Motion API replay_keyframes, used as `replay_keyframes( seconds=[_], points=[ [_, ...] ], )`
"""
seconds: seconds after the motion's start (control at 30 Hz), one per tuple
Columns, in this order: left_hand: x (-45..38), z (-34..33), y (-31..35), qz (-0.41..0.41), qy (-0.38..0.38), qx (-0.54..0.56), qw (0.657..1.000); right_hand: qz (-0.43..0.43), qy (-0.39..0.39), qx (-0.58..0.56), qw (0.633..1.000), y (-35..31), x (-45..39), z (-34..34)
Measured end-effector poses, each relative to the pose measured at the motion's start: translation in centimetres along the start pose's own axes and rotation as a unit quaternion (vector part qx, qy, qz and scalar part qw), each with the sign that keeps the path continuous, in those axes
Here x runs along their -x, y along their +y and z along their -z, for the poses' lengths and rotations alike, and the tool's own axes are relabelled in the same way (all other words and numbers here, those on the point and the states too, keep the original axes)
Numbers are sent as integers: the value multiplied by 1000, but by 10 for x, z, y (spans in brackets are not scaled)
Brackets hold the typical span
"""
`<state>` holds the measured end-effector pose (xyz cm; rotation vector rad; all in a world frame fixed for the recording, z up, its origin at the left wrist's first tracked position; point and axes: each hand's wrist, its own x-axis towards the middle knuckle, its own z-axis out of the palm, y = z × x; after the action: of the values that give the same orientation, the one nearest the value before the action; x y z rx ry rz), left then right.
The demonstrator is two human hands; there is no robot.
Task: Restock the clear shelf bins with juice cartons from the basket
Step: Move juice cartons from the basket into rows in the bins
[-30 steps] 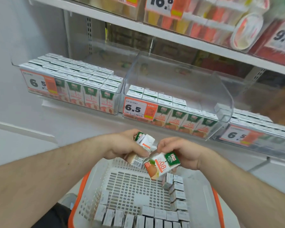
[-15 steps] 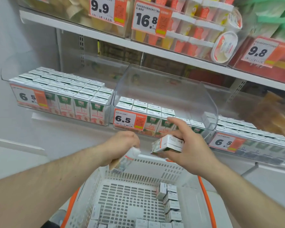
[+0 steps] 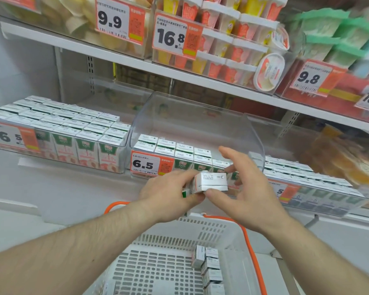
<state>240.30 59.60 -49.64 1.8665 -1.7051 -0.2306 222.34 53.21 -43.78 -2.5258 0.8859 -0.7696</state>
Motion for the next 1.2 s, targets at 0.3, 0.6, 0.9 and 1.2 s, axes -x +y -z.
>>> replay_keyframes(
  seconds=[0.3, 0.6, 0.9, 1.2],
  points=[
    [-12, 2, 12, 62, 28, 13, 998, 14, 150, 109, 983, 5, -31, 5],
    [-16, -2, -8, 121, -27, 10, 992, -168, 10, 223, 960, 72, -119, -15],
    [-16, -3, -7, 118, -25, 28, 992, -304, -162, 33, 938, 74, -152, -24],
    [-19, -6, -9, 105, -7, 92, 990, -397, -226, -81, 886, 108, -168, -28]
  ],
)
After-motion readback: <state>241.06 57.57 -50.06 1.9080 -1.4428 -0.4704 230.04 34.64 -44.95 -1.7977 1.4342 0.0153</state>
